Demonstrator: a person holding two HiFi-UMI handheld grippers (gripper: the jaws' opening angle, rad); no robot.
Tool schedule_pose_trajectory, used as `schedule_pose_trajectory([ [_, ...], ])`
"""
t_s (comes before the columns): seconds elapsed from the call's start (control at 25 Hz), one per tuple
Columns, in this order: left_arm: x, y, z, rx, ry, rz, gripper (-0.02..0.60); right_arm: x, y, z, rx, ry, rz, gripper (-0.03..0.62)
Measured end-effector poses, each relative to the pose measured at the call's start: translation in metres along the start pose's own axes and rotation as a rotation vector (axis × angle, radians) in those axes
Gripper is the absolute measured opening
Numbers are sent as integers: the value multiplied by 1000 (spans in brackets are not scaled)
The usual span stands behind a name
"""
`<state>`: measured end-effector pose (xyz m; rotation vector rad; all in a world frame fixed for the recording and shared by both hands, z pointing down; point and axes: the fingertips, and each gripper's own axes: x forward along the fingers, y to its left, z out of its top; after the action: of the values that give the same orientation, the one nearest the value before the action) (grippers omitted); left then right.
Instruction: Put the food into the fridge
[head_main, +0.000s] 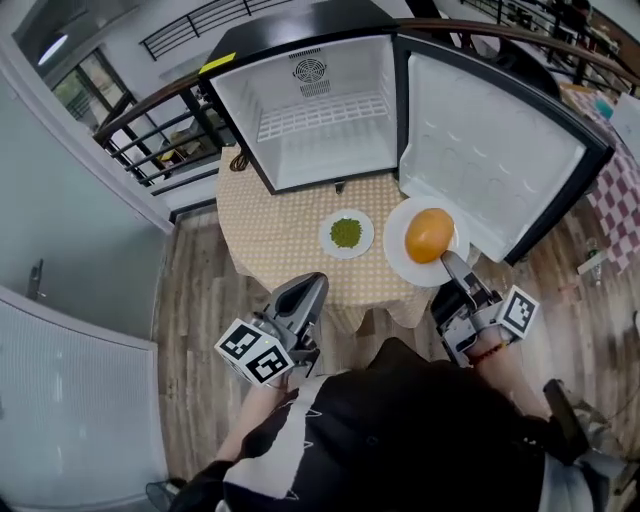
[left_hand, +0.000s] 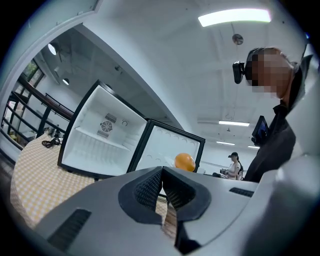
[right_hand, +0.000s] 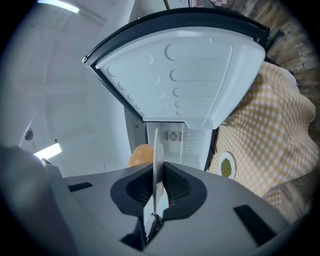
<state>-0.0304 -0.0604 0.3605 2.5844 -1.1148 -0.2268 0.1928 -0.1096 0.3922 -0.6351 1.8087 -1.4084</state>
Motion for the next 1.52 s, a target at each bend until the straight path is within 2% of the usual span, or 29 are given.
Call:
schedule_pose_trajectory([
  [0.44, -23, 76, 29, -37, 4, -67, 12, 56, -3, -31, -48, -106, -21, 31],
  [0.8, -63, 115, 42, -20, 2, -51, 12, 80, -10, -63, -65, -131, -19, 31],
  [1.04, -93, 137, 40, -62, -47, 5, 12, 88, -23, -86, -51, -109, -71, 31],
  [1.32, -97, 147, 29, -70, -21, 20, 12, 99, -31, -87, -55, -107, -118, 31],
  [1.52, -86, 160, 32, -75, -16, 9, 12, 117, -45, -74, -47, -124, -142, 31],
])
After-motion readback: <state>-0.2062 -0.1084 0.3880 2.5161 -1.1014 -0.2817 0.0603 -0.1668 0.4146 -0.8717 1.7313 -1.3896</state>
